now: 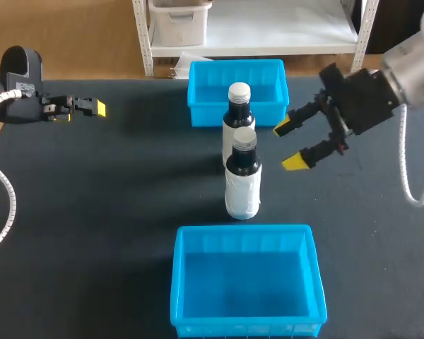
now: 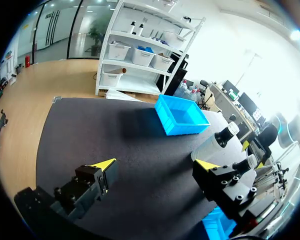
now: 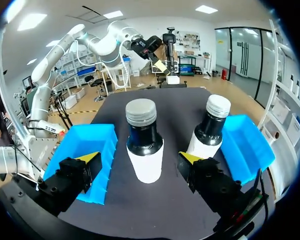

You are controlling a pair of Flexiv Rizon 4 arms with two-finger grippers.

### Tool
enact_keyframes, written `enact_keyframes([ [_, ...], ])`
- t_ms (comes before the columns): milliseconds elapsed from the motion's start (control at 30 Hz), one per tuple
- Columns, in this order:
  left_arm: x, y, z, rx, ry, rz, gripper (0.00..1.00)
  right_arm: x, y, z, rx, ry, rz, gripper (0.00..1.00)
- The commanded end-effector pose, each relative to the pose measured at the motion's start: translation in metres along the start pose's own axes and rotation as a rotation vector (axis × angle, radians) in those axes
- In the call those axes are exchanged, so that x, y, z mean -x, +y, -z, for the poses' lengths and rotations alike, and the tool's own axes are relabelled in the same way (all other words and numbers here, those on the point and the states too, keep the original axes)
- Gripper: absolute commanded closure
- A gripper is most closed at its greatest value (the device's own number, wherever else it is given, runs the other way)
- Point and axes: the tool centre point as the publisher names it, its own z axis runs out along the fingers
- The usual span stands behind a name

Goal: Pick up the bottle, and place it in the far bin if it is heavy, or in the near bin if it is light.

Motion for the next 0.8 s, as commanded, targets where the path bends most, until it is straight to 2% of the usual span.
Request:
enact_keyframes([
  [33,0.000,0.000,0.000,0.000,0.000,0.000,0.00,0.006,-0.005,-0.015,0.002,0.010,-0.003,0.00],
  [800,0.000,0.000,0.000,0.000,0.000,0.000,0.00,0.025,-0.011,-0.059,0.001,0.016,0.007,0.00],
])
